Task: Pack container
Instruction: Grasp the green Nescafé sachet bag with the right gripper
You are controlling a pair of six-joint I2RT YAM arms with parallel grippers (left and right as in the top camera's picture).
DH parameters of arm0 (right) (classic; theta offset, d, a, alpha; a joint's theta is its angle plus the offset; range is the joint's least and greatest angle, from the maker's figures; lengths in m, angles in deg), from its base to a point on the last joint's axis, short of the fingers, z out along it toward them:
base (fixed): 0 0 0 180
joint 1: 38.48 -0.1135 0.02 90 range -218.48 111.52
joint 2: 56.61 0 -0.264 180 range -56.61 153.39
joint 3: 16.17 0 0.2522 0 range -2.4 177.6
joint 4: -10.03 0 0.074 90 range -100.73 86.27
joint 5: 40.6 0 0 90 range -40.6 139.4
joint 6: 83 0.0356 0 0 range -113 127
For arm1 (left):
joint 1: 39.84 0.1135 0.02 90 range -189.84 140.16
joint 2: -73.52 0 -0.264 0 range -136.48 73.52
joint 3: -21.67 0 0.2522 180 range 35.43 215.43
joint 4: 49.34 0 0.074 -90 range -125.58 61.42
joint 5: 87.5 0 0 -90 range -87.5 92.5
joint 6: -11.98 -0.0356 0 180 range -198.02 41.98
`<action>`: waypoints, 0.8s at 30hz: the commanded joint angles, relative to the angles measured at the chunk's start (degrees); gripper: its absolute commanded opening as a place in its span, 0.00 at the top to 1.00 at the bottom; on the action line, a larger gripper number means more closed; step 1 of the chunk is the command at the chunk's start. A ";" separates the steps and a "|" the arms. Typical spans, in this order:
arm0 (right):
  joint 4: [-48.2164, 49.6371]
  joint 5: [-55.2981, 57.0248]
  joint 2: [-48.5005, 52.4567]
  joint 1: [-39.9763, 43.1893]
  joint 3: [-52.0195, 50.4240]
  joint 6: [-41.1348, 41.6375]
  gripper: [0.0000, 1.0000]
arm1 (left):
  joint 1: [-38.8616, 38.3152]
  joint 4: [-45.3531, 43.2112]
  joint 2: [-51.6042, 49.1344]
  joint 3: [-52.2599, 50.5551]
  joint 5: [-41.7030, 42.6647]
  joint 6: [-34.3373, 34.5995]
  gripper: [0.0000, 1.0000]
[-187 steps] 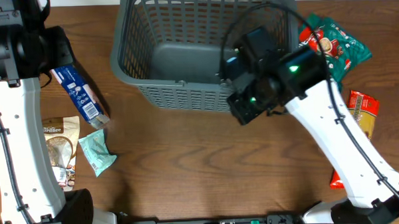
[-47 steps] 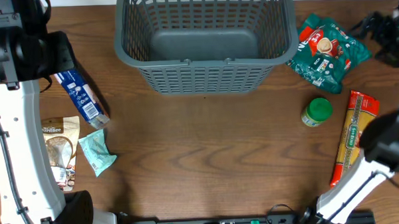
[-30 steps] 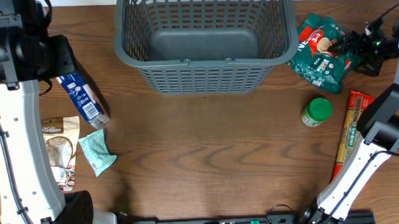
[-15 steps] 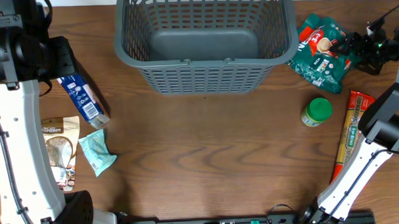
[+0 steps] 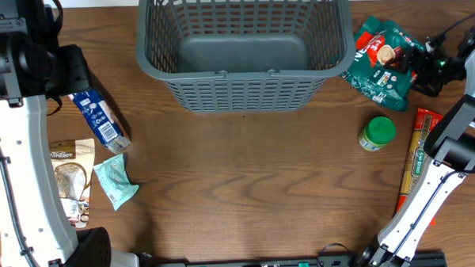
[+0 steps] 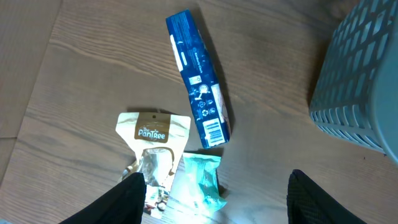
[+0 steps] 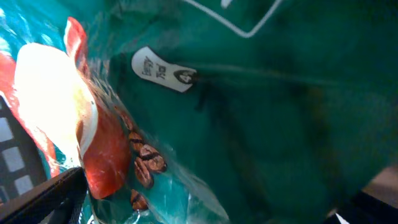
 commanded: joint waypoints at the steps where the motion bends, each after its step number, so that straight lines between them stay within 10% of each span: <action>1: 0.59 -2.19 4.94 -0.46 -0.31 -1.05 0.01 | 0.24 0.24 0.96 -0.11 1.22 0.15 0.42; 6: 1.75 -2.54 5.40 -1.20 -0.31 -1.07 0.16 | 0.09 0.66 0.96 -0.11 1.18 0.11 0.42; 10: 2.23 -3.23 5.40 -1.49 -0.31 -1.03 0.99 | 0.09 1.14 0.96 -0.11 1.18 0.11 0.42; 24: -1.95 -0.44 2.29 -1.64 -0.07 -1.57 0.99 | 0.09 1.64 0.96 -0.11 1.14 -0.15 0.42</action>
